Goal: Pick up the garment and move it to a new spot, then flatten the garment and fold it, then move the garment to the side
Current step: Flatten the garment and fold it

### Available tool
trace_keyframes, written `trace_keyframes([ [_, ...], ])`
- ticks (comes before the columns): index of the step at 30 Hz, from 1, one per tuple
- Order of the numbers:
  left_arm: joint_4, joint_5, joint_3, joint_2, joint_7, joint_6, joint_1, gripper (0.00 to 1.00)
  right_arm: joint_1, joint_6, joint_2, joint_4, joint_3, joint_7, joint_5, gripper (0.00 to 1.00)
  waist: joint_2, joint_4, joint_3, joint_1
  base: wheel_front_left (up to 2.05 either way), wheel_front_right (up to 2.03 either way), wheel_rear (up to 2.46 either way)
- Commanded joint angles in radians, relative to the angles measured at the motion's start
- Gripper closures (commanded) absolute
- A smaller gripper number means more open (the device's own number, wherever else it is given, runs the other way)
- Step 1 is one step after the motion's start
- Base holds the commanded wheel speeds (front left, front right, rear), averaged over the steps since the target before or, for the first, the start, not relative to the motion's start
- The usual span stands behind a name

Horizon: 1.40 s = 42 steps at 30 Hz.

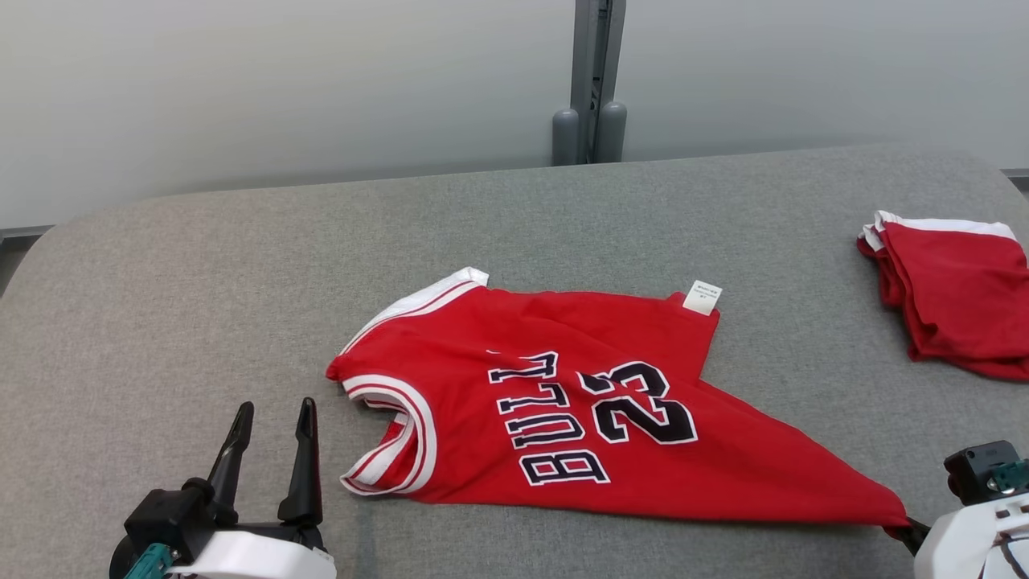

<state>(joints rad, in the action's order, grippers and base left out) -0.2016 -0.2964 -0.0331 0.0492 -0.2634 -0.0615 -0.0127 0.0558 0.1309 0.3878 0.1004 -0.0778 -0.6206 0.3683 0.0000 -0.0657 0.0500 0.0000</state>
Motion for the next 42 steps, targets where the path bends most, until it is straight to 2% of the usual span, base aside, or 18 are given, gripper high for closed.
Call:
trace_keyframes([
  [1,-0.001,0.001,0.004,0.003,-0.001,-0.005,0.012,0.0,0.016,0.0,-0.009,-0.018,0.018,-0.014,-0.017,1.0,0.0,0.002,-0.001,0.0,0.0,0.0,0.0],
  [2,-0.003,0.002,0.005,0.003,-0.001,-0.006,0.013,0.0,0.023,0.0,-0.021,-0.03,0.031,-0.024,-0.03,1.0,0.0,0.003,-0.001,0.0,0.0,0.0,0.0],
  [3,-0.004,0.002,0.006,0.003,-0.001,-0.007,0.014,0.0,0.028,0.0,-0.03,-0.044,0.043,-0.026,-0.041,0.77,0.0,0.003,-0.002,0.0,0.0,0.0,0.0],
  [4,-0.005,0.003,0.006,0.003,-0.001,-0.007,0.014,0.0,0.032,0.0,-0.04,-0.055,0.054,-0.032,-0.051,0.0,0.0,0.004,-0.003,0.0,0.0,0.0,0.0],
  [8,-0.009,0.006,0.008,0.003,-0.001,-0.008,0.016,0.0,0.043,0.0,-0.076,-0.101,0.095,-0.053,-0.102,0.0,0.0,0.007,-0.007,0.0,0.0,0.0,0.0],
  [12,-0.01,0.007,0.011,0.003,-0.001,-0.01,0.015,0.0,0.024,0.0,-0.091,-0.155,0.128,-0.008,-0.135,0.0,0.0,0.007,-0.008,0.0,0.0,0.0,0.0],
  [16,-0.009,0.01,0.013,0.003,-0.001,-0.012,0.015,0.0,-0.006,0.0,-0.117,-0.202,0.146,0.095,-0.164,0.0,0.0,0.006,-0.012,0.0,0.0,0.0,0.0],
  [19,-0.009,0.009,0.01,0.003,-0.001,-0.014,0.016,0.0,-0.039,0.0,-0.153,-0.206,0.16,0.213,-0.18,0.0,0.0,0.006,-0.014,0.0,0.0,0.0,0.0],
  [25,-0.009,0.009,0.006,0.003,-0.001,-0.017,0.021,0.0,-0.083,0.0,-0.287,-0.127,0.217,0.438,-0.195,0.0,0.0,0.009,-0.015,0.0,0.0,0.0,0.0],
  [27,-0.01,0.009,0.002,0.003,-0.001,-0.015,0.024,0.0,-0.092,0.0,-0.309,-0.091,0.212,0.497,-0.204,0.0,0.0,0.012,-0.013,0.0,0.0,0.0,0.0],
  [32,-0.015,0.013,-0.002,0.003,-0.001,-0.017,0.026,0.0,-0.127,0.0,-0.32,-0.023,0.198,0.572,-0.225,0.0,0.0,0.015,-0.008,0.0,0.0,0.0,0.0],
  [42,-0.02,0.009,-0.01,0.003,-0.001,-0.015,0.032,0.0,-0.172,0.0,-0.322,0.053,0.18,0.635,-0.225,0.0,0.0,0.018,-0.005,0.0,0.0,0.0,0.0],
])
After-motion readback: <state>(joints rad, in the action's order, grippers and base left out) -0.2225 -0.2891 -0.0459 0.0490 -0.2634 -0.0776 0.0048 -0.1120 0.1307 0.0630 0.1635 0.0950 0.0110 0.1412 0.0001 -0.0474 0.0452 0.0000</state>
